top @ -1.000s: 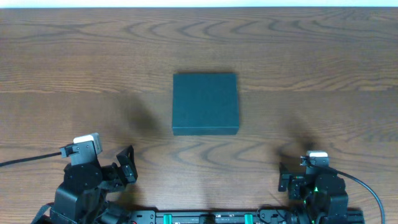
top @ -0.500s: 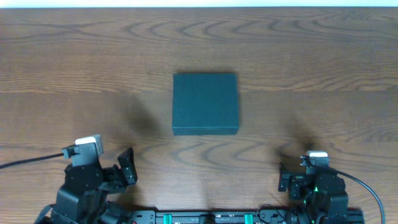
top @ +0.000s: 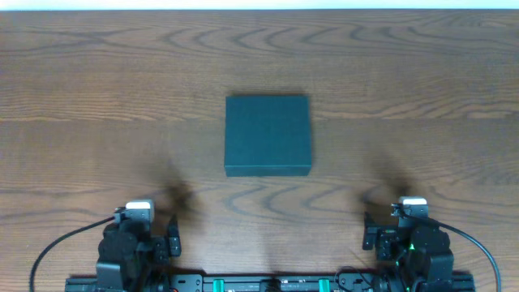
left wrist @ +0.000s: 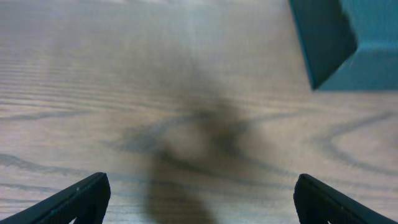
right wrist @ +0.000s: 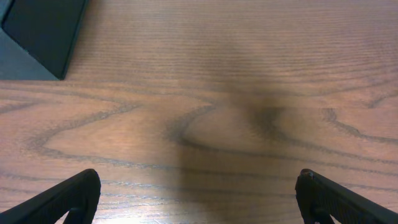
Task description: Pack container
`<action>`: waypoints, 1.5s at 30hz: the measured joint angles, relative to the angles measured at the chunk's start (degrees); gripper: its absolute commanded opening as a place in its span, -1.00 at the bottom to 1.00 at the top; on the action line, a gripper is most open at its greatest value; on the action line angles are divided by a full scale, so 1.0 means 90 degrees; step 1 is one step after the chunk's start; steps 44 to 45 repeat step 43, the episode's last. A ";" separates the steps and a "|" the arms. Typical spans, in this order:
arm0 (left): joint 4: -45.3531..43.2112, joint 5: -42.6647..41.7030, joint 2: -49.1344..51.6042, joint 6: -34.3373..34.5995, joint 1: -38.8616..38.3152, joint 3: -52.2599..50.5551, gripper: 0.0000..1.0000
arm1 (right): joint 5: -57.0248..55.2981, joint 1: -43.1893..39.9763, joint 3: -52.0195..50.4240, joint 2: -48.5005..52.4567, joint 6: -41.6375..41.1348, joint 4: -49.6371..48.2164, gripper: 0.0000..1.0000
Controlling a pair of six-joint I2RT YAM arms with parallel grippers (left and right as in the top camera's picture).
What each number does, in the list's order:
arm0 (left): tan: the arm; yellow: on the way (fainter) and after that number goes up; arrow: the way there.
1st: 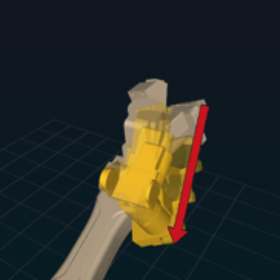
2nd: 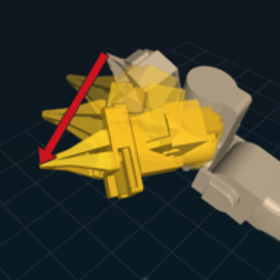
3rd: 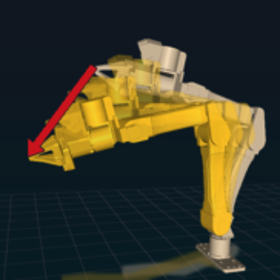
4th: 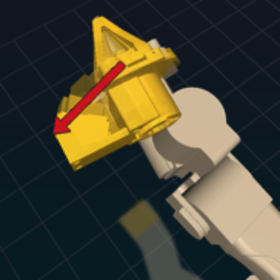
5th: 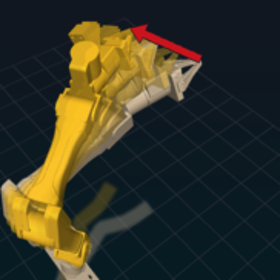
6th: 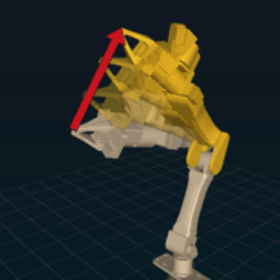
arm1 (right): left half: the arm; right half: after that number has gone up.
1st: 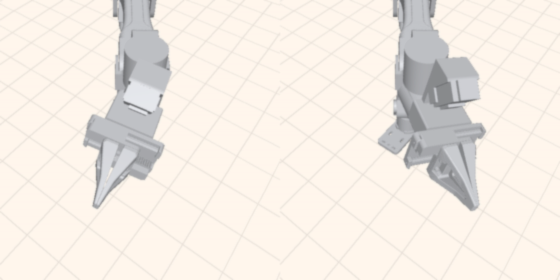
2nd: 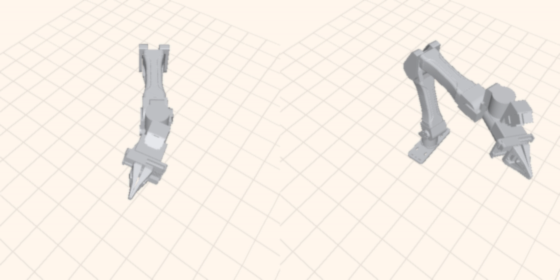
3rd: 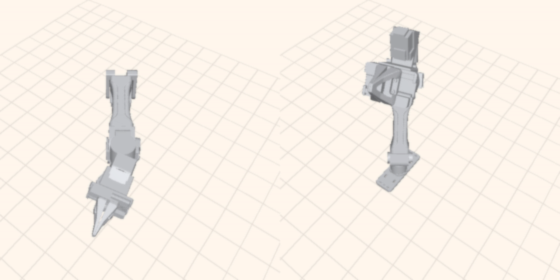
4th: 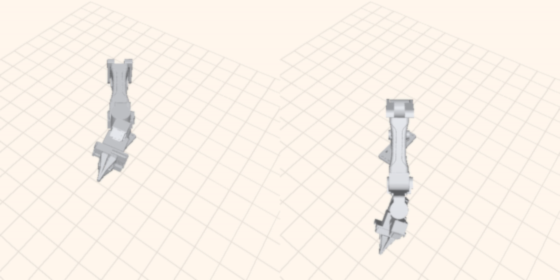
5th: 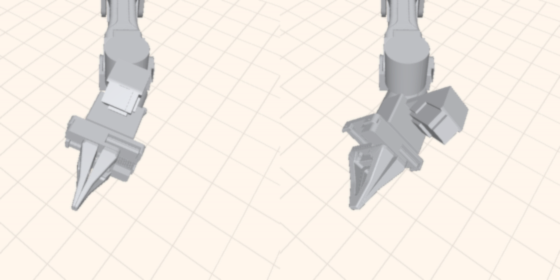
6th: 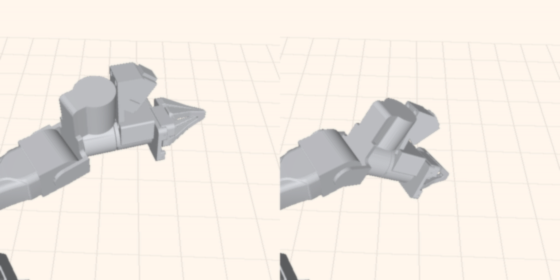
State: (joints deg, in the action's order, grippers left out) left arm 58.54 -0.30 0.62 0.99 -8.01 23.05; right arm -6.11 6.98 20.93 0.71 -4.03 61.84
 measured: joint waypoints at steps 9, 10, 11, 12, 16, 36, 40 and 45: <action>0.0068 -0.0265 0.0000 -0.0486 0.0005 -0.0221 0.91 | 0.0000 0.0000 0.0000 0.0000 0.0000 0.0000 0.98; 0.0068 -0.0274 0.0000 -0.0505 0.0005 -0.0221 0.91 | 0.0000 0.0000 0.0000 0.0000 0.0000 0.0000 0.98; 0.0068 -0.0284 0.0000 -0.0527 0.0005 -0.0221 0.90 | 0.0000 0.0000 0.0000 0.0000 0.0000 0.0000 0.98; 0.0066 -0.0287 0.0000 -0.0546 0.0005 -0.0221 0.90 | 0.0000 0.0000 0.0000 0.0000 0.0000 0.0000 0.98; 0.0066 -0.0306 0.0000 -0.0597 0.0005 -0.0221 0.90 | 0.0000 0.0000 0.0000 0.0000 0.0000 0.0000 0.98; 0.0066 -0.0306 0.0000 -0.0614 0.0005 -0.0221 0.90 | 0.0000 0.0000 0.0000 0.0000 0.0000 0.0000 0.98; 0.0066 -0.0308 0.0000 -0.0614 0.0005 -0.0221 0.90 | 0.0000 0.0000 0.0000 0.0000 0.0000 0.0000 0.98; 0.0066 -0.0308 0.0000 -0.0614 0.0005 -0.0221 0.90 | 0.0000 0.0000 0.0000 0.0000 0.0000 0.0000 0.99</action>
